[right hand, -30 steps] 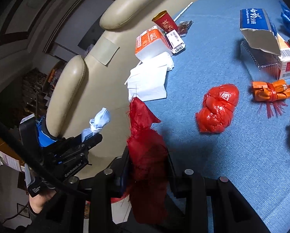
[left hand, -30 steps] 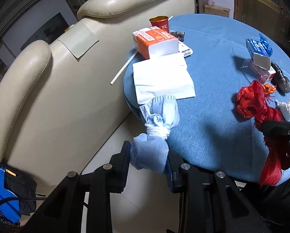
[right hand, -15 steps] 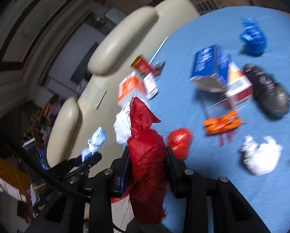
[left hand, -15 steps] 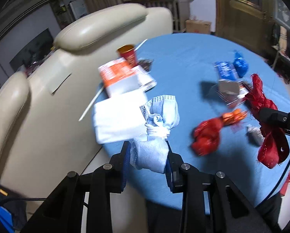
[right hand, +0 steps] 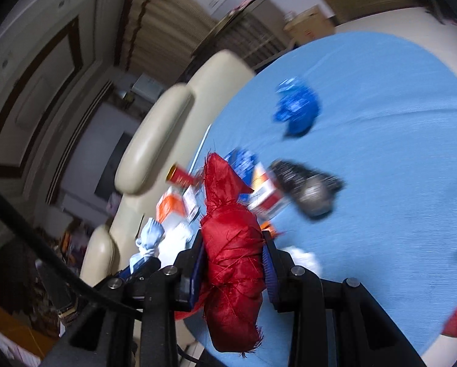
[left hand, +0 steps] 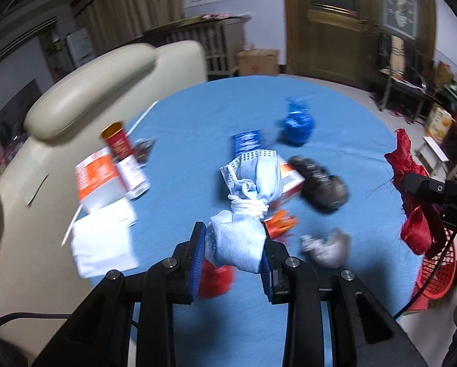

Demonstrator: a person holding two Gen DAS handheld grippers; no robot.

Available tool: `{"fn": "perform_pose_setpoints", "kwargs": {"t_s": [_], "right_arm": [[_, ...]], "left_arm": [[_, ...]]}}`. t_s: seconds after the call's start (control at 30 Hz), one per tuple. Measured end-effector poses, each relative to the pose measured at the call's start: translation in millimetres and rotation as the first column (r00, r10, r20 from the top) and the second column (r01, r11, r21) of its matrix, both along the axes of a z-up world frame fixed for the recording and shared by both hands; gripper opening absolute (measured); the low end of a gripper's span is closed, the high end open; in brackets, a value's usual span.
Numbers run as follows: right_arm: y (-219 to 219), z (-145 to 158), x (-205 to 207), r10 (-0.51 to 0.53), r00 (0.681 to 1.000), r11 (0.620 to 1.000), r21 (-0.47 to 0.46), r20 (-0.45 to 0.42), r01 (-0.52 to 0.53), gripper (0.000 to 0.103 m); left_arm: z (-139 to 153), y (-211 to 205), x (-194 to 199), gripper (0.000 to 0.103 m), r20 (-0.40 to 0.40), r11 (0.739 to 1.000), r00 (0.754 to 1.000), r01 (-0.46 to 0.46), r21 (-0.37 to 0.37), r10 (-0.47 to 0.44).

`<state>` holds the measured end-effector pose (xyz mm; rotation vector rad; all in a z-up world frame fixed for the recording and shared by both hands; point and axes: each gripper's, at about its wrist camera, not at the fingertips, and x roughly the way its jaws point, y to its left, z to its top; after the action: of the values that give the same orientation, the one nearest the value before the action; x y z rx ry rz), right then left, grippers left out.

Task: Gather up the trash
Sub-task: 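Carry the red cloth in the right tool while the left carries the mask toward the basket, then open the right tool over the red basket while the left releases the mask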

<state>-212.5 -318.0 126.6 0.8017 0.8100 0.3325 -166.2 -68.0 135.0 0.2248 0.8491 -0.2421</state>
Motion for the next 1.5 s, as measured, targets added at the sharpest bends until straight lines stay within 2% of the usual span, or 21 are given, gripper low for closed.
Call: {"fn": "perform_pose_setpoints", "kwargs": {"t_s": [0.13,0.3,0.37,0.43,0.47,0.53,0.6,0.73,0.97,1.03,1.07,1.1,1.13,1.3,1.5], "right_arm": [[-46,0,-24,-0.104,0.995,0.994,-0.033,0.004,0.104,0.036],[-116,-2,-74,-0.277,0.961,0.957,-0.098,-0.008,0.275,0.036],[-142,-6,-92,-0.338,0.941,0.933,-0.142,-0.022,0.332,0.036],[-167,-12,-110,-0.405,0.913,0.896,-0.217,-0.044,0.387,0.036],[-179,-18,-119,-0.444,0.894,0.867,-0.281,-0.061,0.412,0.036],[-196,-29,-130,-0.494,0.865,0.821,-0.374,-0.087,0.431,0.036],[-212,-43,-139,-0.524,0.843,0.796,-0.422,-0.124,0.433,0.036],[-236,-71,-147,-0.554,0.814,0.772,-0.474,-0.177,0.423,0.036],[-251,-105,-144,-0.567,0.787,0.762,-0.517,-0.243,0.390,0.039],[-251,-109,-149,-0.573,0.778,0.762,-0.518,-0.258,0.390,0.047],[-249,-110,-150,-0.580,0.771,0.758,-0.520,-0.264,0.393,0.064],[-251,-111,-151,-0.586,0.766,0.754,-0.524,-0.265,0.396,0.070],[-251,-114,-153,-0.586,0.766,0.754,-0.524,-0.264,0.396,0.070],[-256,-106,-157,-0.602,0.759,0.744,-0.519,-0.248,0.421,0.070],[-269,-86,-172,-0.641,0.742,0.715,-0.504,-0.196,0.485,0.071]], "left_arm": [[2,-41,-6,0.033,0.009,0.995,0.995,0.097,-0.024,-0.097],[-1,-100,-19,0.033,0.005,0.972,0.973,0.230,-0.048,-0.230],[-3,-124,-26,0.033,0.002,0.959,0.960,0.279,-0.053,-0.279],[-6,-148,-32,0.033,-0.005,0.941,0.943,0.332,-0.069,-0.333],[-8,-162,-36,0.033,-0.008,0.931,0.933,0.358,-0.073,-0.359],[-12,-186,-41,0.033,-0.022,0.912,0.914,0.401,-0.090,-0.404],[-19,-208,-48,0.033,-0.039,0.890,0.892,0.445,-0.100,-0.450],[-33,-242,-59,0.033,-0.075,0.857,0.856,0.502,-0.117,-0.512],[-45,-269,-70,0.033,-0.094,0.837,0.833,0.533,-0.124,-0.545],[-46,-272,-71,0.033,-0.098,0.833,0.829,0.539,-0.129,-0.551],[-46,-273,-73,0.033,-0.098,0.832,0.828,0.540,-0.129,-0.552],[-47,-274,-73,0.033,-0.100,0.831,0.827,0.541,-0.129,-0.554],[-48,-276,-73,0.033,-0.104,0.830,0.825,0.543,-0.131,-0.556],[-54,-288,-76,0.034,-0.117,0.823,0.816,0.553,-0.129,-0.567],[-62,-307,-86,0.034,-0.126,0.801,0.791,0.586,-0.124,-0.598]]}}
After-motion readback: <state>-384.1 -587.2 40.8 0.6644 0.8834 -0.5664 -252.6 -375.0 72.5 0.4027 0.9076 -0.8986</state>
